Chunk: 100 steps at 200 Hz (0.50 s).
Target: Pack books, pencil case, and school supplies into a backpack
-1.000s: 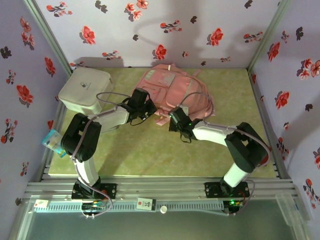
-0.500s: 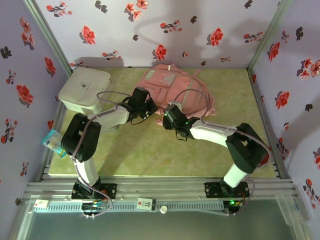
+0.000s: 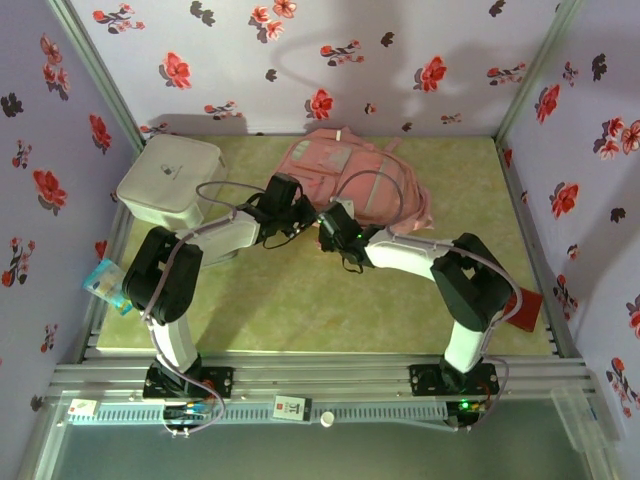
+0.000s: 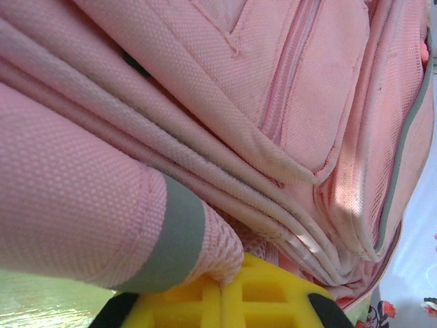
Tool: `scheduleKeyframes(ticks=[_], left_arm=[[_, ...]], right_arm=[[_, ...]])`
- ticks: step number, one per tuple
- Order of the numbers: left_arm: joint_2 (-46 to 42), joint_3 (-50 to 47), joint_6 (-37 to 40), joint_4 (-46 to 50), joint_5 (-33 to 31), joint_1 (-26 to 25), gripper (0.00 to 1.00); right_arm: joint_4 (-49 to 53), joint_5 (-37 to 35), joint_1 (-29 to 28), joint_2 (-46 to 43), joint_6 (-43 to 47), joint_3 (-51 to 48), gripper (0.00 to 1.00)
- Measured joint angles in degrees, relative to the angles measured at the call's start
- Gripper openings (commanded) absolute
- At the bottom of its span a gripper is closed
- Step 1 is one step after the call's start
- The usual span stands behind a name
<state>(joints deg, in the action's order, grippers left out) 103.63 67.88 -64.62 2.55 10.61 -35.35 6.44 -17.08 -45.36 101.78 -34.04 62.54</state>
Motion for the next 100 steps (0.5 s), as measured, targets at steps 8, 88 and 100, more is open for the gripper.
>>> scheduleKeyframes(ticks=[8, 88, 100], left_arm=[[0.0, 0.0, 0.0, 0.0, 0.0, 0.0, 0.00], [0.0, 0.0, 0.0, -0.7, 0.2, -0.1, 0.00], [0.0, 0.0, 0.0, -0.7, 0.2, -0.1, 0.00]], right_arm=[[0.2, -0.3, 0.0, 0.0, 0.0, 0.2, 0.28], [1.2, -1.2, -0.1, 0.4, 1.6, 1.6, 0.33], [1.6, -1.7, -0.1, 0.4, 1.6, 1.7, 0.30]])
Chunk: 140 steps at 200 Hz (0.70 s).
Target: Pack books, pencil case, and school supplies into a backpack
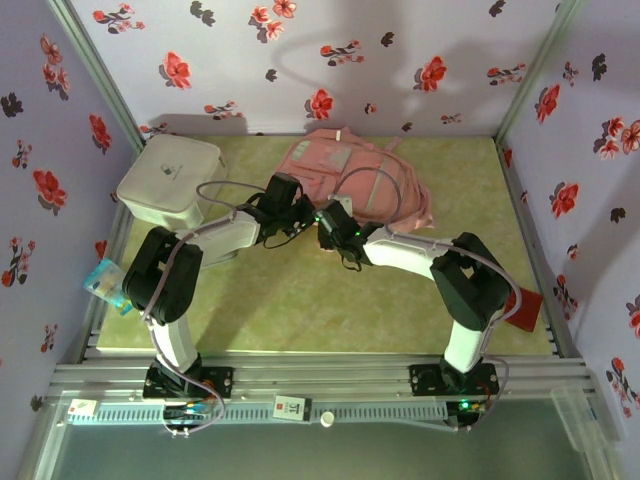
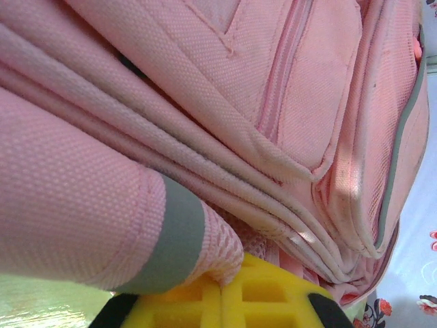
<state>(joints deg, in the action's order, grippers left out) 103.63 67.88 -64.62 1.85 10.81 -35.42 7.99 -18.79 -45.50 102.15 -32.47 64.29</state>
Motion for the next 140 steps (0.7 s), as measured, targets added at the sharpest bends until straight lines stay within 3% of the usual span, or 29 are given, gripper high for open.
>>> scheduleKeyframes(ticks=[70, 140], left_arm=[[0.0, 0.0, 0.0, -0.6, 0.4, 0.0, 0.00], [0.0, 0.0, 0.0, -0.5, 0.4, 0.0, 0.00]], right_arm=[[0.5, -1.5, 0.0, 0.6, 0.6, 1.1, 0.10], [-0.1, -2.2, -0.1, 0.4, 1.0, 0.2, 0.04]])
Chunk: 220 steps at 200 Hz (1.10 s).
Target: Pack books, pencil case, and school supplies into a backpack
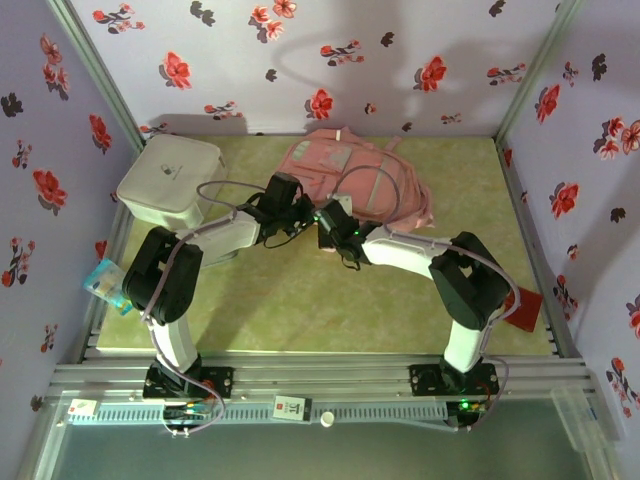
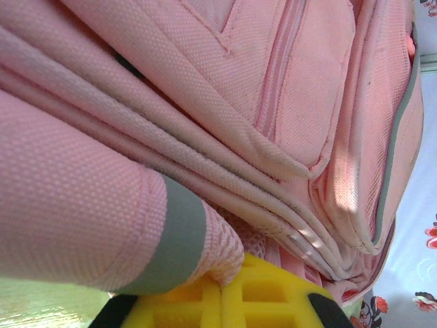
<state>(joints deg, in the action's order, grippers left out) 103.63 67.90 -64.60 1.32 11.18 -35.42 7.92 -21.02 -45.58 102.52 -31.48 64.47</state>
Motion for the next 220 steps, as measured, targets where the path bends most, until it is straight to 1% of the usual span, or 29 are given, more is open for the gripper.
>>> scheduleKeyframes(ticks=[18, 41, 68, 90, 125, 171, 220], left_arm=[[0.0, 0.0, 0.0, 0.2, 0.0, 0.0, 0.00], [0.0, 0.0, 0.2, 0.5, 0.0, 0.1, 0.00], [0.0, 0.0, 0.5, 0.6, 0.1, 0.2, 0.00], [0.0, 0.0, 0.5, 0.7, 0.4, 0.2, 0.00], [0.0, 0.0, 0.6, 0.8, 0.4, 0.2, 0.00], [0.0, 0.0, 0.9, 1.0, 0.4, 0.5, 0.00], [0.0, 0.0, 0.9, 1.0, 0.4, 0.5, 0.00]], right_arm=[[-0.9, -0.3, -0.1, -1.8, -0.2, -2.7, 0.03], [-0.5, -1.5, 0.4, -6.6, -1.4, -7.8, 0.04], [-0.2, -1.9, 2.9, -12.6, -3.4, -13.8, 0.04], [0.2, -1.2, 4.9, -15.0, -4.6, -16.1, 0.06], [2.0, 1.0, 5.8, -14.3, -4.7, -14.7, 0.10], [4.2, 1.3, 6.0, -11.6, -4.5, -12.1, 0.21], [4.7, 1.2, 6.0, -10.4, -2.5, -11.4, 0.21]])
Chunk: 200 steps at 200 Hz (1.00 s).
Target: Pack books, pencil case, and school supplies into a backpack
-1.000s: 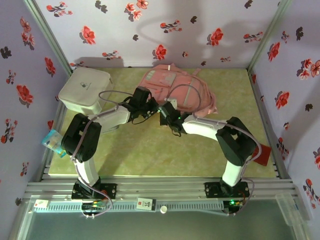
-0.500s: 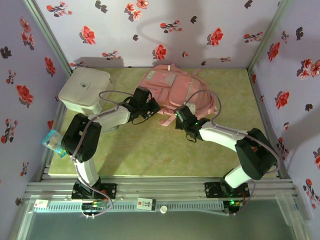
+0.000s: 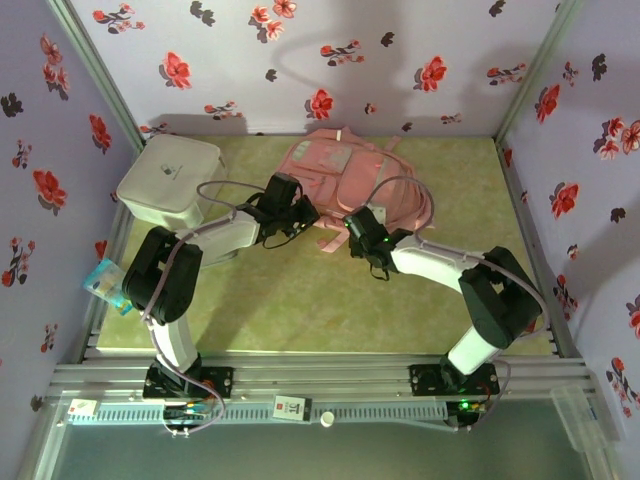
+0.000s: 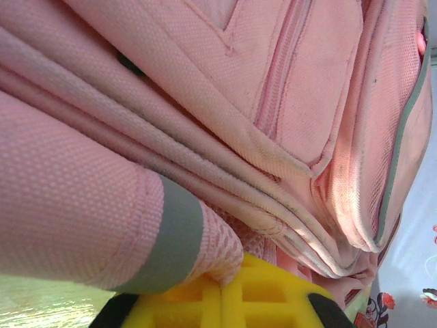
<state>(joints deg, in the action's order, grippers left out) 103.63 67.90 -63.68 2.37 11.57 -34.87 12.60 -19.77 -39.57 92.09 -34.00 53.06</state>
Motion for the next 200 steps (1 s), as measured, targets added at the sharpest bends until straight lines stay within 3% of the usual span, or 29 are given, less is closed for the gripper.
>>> scheduleKeyframes(ticks=[52, 104, 150, 200], left_arm=[[0.0, 0.0, 0.0, 0.0, 0.0, 0.0, 0.00], [0.0, 0.0, 0.0, 0.0, 0.0, 0.0, 0.00], [0.0, 0.0, 0.6, 0.0, 0.1, 0.1, 0.00], [0.0, -0.1, 1.8, 0.1, 1.4, 1.2, 0.00]], right_arm=[[0.0, -0.3, 0.0, 0.3, 2.5, 0.4, 0.22], [0.0, -1.6, 0.0, 0.9, 4.6, 1.4, 0.06], [-0.4, -3.5, 0.3, -0.4, 4.9, 0.1, 0.04], [-2.9, -0.8, 7.4, -7.1, 3.9, -7.9, 0.03]])
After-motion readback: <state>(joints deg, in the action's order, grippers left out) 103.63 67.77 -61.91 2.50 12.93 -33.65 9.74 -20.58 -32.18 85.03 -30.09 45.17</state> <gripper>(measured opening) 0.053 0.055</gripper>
